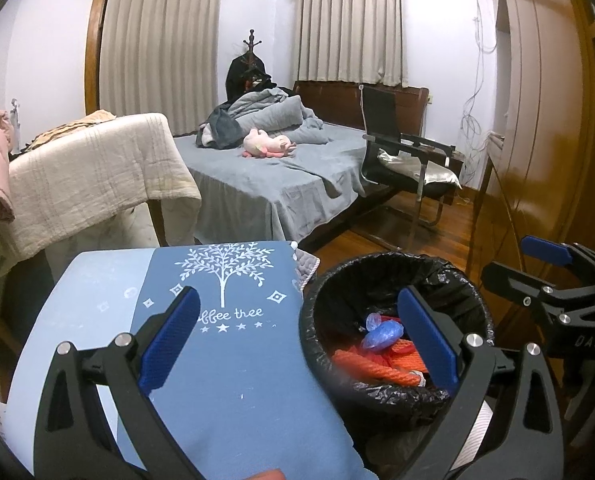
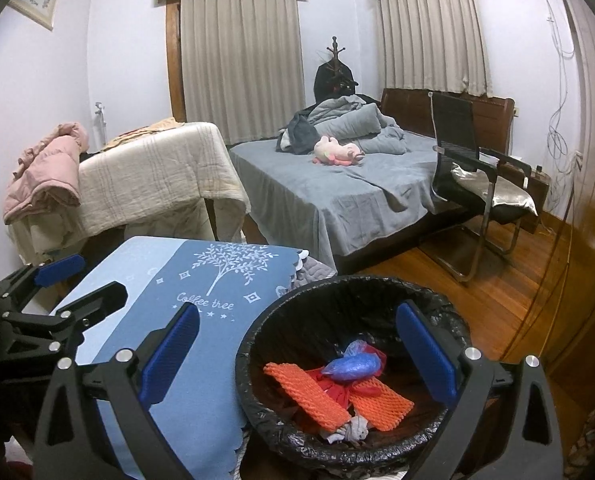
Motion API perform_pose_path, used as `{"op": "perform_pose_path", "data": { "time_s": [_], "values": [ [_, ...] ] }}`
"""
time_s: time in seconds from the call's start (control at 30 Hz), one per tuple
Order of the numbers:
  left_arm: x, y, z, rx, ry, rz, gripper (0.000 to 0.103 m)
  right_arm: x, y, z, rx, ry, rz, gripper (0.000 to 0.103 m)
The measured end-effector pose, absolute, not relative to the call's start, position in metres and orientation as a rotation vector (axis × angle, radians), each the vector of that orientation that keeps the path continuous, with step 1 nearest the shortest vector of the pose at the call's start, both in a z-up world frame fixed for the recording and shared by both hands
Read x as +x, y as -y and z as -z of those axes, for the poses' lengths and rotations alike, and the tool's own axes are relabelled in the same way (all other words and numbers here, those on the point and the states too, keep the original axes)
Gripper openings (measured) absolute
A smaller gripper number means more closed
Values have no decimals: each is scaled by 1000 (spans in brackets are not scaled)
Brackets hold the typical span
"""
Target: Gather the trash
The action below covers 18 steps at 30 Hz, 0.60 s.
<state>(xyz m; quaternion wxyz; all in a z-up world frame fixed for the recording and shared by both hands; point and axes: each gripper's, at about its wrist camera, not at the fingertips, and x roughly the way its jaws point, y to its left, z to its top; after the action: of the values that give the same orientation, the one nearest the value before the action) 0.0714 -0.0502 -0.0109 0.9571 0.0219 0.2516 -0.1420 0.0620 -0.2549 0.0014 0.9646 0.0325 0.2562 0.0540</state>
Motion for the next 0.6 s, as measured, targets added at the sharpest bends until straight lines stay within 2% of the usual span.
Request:
{"op": "perform_pose_path", "data": {
  "time_s": [0.6],
  "values": [
    [70, 48, 8, 47, -501, 284, 97, 61, 251, -2, 62, -517, -112, 97]
  ]
}}
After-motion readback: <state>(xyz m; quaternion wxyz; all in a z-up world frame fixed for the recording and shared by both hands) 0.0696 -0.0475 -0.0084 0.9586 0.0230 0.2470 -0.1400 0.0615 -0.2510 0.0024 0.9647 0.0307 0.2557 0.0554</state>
